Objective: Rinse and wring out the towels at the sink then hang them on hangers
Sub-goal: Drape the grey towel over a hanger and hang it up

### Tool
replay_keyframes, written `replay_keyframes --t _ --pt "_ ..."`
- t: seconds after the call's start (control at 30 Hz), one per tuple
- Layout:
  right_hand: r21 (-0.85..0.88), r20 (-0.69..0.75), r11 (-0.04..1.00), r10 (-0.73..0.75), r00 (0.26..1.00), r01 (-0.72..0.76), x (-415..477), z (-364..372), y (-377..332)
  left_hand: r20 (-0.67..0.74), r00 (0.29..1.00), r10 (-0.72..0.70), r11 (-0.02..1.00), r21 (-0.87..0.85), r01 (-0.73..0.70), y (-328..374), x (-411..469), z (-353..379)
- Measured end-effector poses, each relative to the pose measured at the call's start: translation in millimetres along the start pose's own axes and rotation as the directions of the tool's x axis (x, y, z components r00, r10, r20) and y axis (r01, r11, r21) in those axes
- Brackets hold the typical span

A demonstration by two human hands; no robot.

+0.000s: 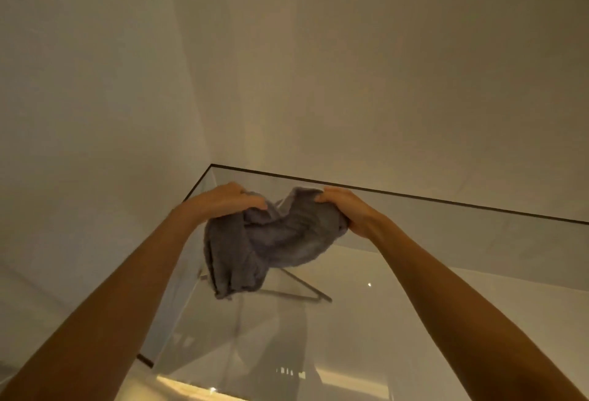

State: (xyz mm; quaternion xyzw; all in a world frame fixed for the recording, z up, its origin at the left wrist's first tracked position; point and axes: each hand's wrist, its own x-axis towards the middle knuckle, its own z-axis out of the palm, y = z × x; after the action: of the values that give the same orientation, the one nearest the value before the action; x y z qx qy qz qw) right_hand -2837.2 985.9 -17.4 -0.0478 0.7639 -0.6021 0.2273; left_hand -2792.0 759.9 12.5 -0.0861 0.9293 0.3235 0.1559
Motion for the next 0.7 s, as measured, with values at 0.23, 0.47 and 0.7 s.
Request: replay_keyframes --t 0.23,0.47,0.7 --pt "0.003 0.405 0.993 -0.108 0.908 0.117 36 73 -59 0.167 0.983 -0.082 0.989 0.133 0.06 -25 7 0" --pt "0.071 0.281 0.996 0.028 0.959 -0.05 82 98 -30 -0.104 0.958 -0.269 0.864 -0.466 0.192 -85 25 9" --pt "-0.093 0.158 0.933 0.358 0.92 -0.348 126 122 47 -0.007 0.905 -0.425 0.884 -0.218 0.413 -137 60 40"
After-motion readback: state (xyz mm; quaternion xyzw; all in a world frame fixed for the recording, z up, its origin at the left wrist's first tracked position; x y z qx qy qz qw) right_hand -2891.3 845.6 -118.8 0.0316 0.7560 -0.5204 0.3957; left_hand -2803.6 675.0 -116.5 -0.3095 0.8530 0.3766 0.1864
